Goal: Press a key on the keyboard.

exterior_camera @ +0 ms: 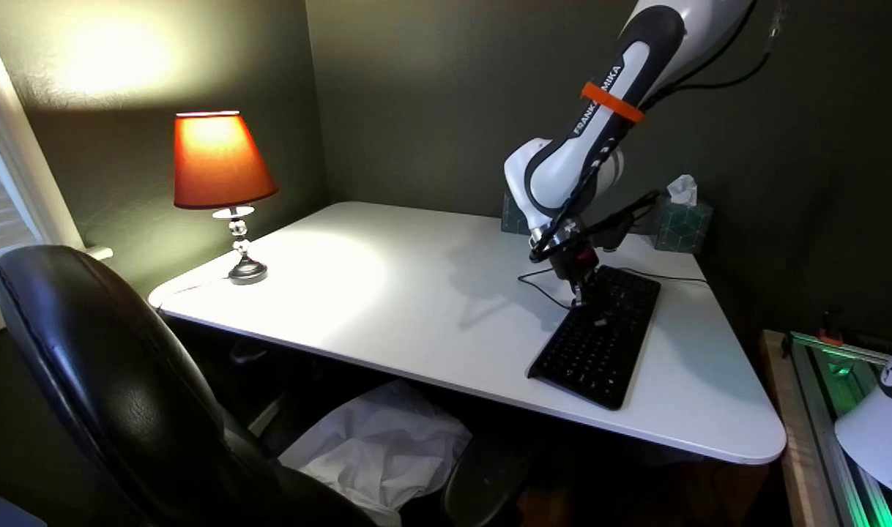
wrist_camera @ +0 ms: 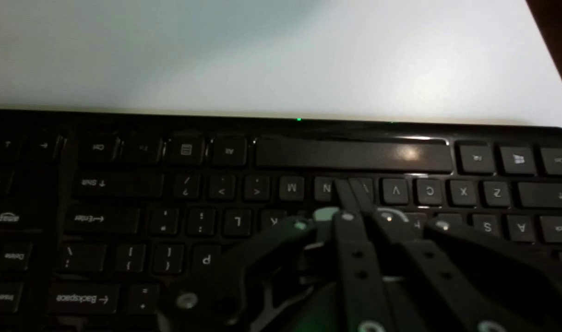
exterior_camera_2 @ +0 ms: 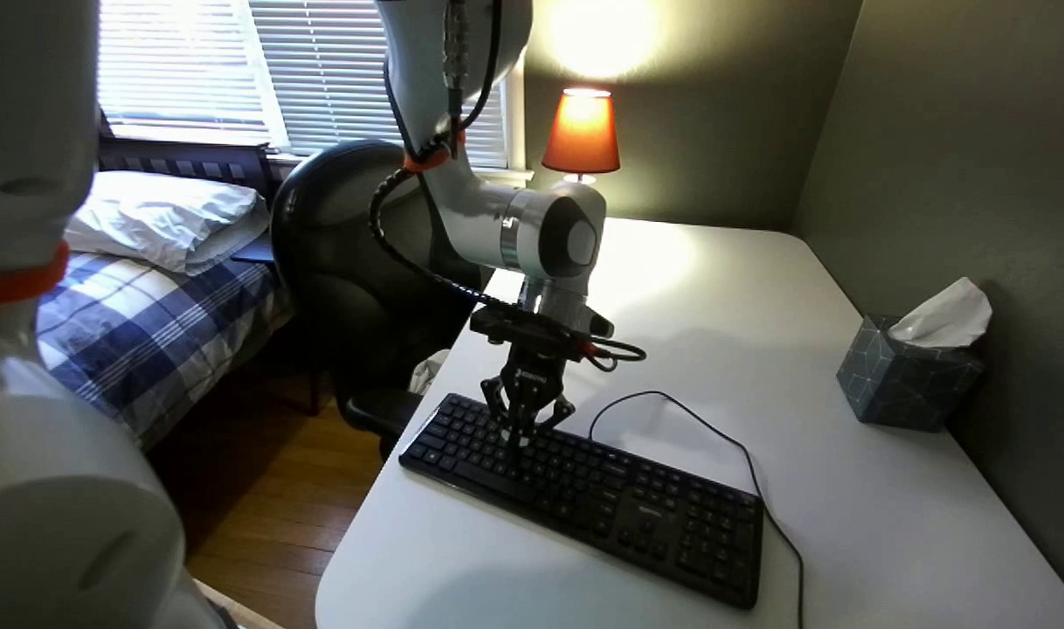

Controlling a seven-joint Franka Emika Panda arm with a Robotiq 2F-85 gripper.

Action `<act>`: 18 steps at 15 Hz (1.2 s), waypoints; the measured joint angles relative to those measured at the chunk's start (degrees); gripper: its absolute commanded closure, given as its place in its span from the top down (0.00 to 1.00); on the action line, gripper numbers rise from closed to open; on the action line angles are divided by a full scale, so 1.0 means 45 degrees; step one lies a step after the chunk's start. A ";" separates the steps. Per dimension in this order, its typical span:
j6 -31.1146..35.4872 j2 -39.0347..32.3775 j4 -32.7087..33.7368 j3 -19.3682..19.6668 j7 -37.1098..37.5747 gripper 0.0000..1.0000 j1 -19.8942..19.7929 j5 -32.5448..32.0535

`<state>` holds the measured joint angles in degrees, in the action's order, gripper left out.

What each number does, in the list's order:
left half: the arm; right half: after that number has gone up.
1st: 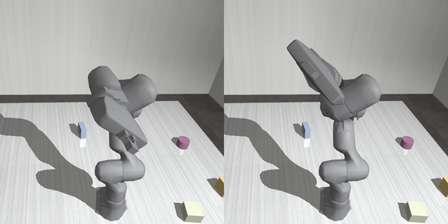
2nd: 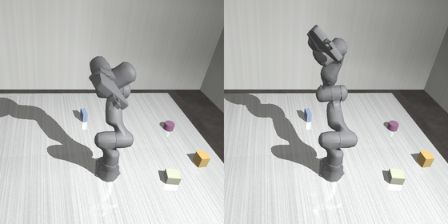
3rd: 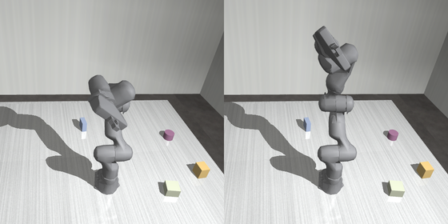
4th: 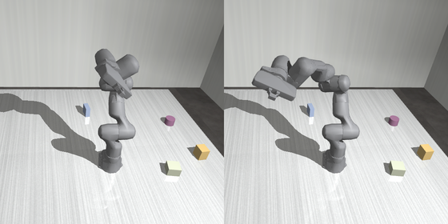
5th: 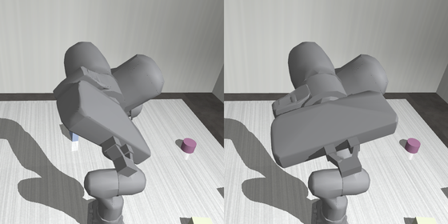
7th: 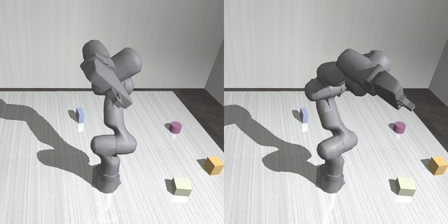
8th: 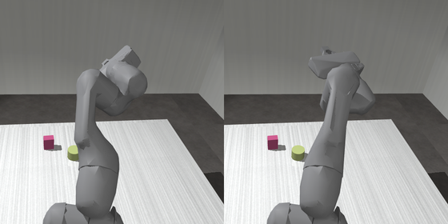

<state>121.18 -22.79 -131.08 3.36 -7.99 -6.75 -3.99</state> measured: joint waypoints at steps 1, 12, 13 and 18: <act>0.0000 -0.0040 0.0035 -0.0002 -0.0014 0.00 0.0000 0.0041; 0.0000 -0.0415 0.0309 -0.0003 -0.0049 0.00 -0.0001 0.0204; -0.0023 -0.0444 0.0336 -0.0003 -0.0050 0.00 -0.0001 0.0206; -0.0241 -0.0555 0.0505 -0.0003 -0.0051 0.00 -0.0011 0.0234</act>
<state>120.10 -25.29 -128.81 3.35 -8.22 -6.80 -2.93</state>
